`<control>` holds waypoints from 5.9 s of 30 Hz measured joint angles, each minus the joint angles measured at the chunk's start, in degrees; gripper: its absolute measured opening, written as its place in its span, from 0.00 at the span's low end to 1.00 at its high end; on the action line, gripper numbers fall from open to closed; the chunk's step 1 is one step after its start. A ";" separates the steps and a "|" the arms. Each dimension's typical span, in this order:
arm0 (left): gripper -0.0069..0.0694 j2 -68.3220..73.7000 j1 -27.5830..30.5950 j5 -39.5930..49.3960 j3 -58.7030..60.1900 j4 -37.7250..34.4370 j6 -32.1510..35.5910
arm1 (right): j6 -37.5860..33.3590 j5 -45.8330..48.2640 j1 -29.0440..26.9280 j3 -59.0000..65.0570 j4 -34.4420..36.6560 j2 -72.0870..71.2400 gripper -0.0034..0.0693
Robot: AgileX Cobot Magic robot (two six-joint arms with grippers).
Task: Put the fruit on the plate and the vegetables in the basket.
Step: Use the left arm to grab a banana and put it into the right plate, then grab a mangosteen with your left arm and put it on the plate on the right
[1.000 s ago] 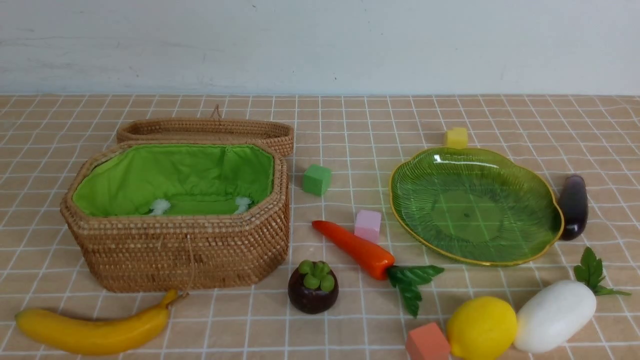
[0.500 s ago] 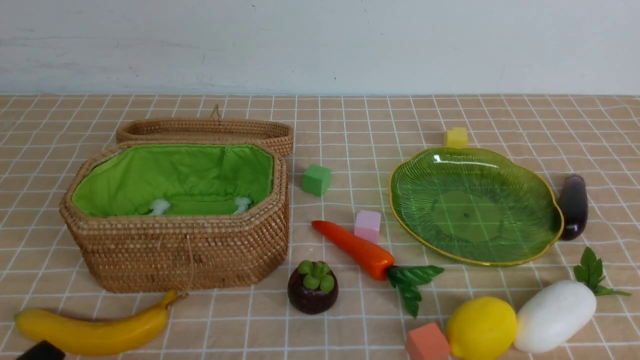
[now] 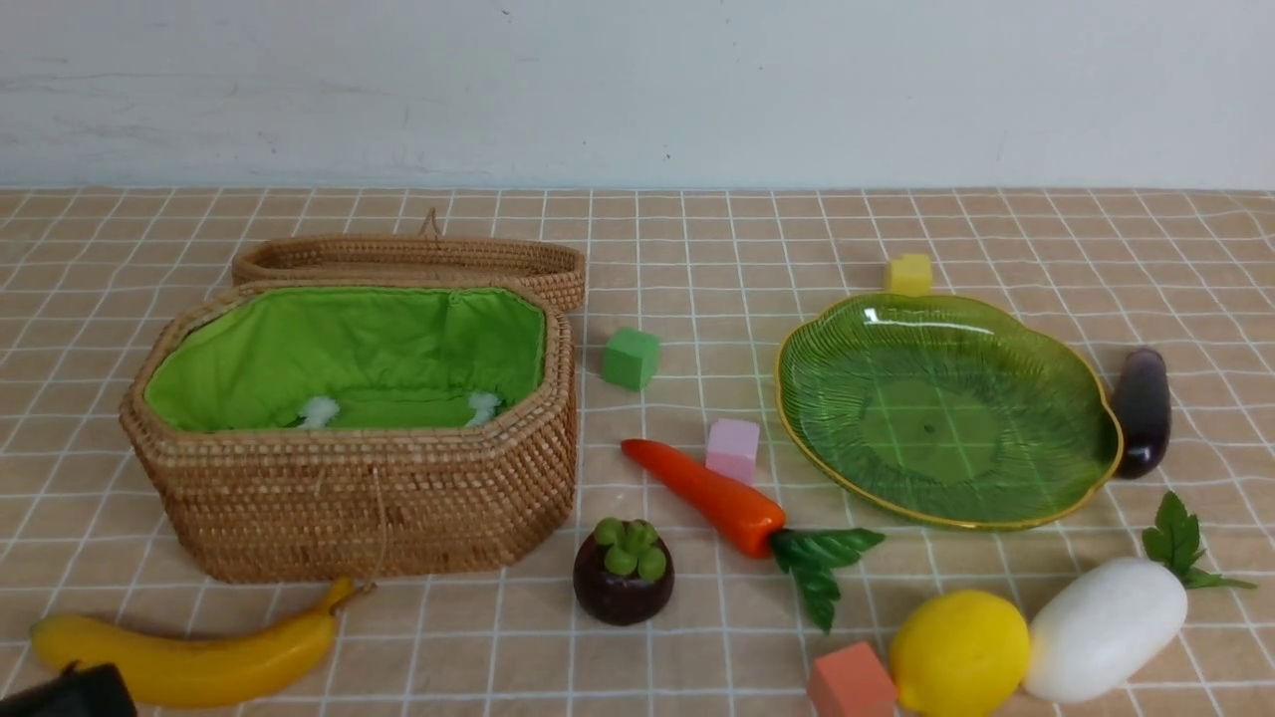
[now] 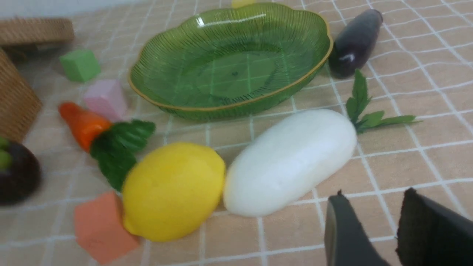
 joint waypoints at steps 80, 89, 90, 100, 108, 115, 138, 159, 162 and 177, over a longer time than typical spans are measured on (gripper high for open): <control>0.50 52.45 -22.80 1.26 -32.59 7.62 60.38 | -26.53 38.98 13.68 -58.13 17.13 27.07 0.13; 0.50 91.15 -31.69 -4.79 -67.91 5.69 57.94 | -2.78 32.97 13.68 -58.13 -0.82 27.07 0.14; 0.50 92.91 -31.69 -4.41 -68.91 5.69 57.94 | -2.20 33.29 13.68 -58.13 -1.02 27.07 0.14; 0.51 129.14 -31.58 8.32 -116.42 4.87 57.65 | -0.19 39.61 13.68 -58.12 -2.64 27.07 0.15; 0.92 132.92 -31.34 1.82 -117.96 0.85 57.48 | -0.31 41.84 13.68 -58.12 -2.76 27.07 0.15; 0.80 122.50 -31.07 20.17 -117.96 2.22 44.51 | -0.89 42.45 13.68 -58.12 -3.00 27.07 0.16; 0.88 91.83 -32.36 14.97 -61.91 34.17 36.20 | -3.46 45.49 13.68 -58.07 -3.08 27.07 0.16; 0.77 103.15 -31.27 9.53 -61.98 42.85 36.32 | -4.32 45.94 13.68 -58.07 -2.14 27.07 0.16; 0.77 102.46 -31.43 10.01 -62.44 42.47 35.93 | -4.08 45.94 13.68 -58.07 -2.49 27.07 0.17; 0.77 112.42 -33.75 -9.82 -96.41 20.22 31.22 | 8.17 38.39 13.68 -58.07 -14.77 27.07 0.18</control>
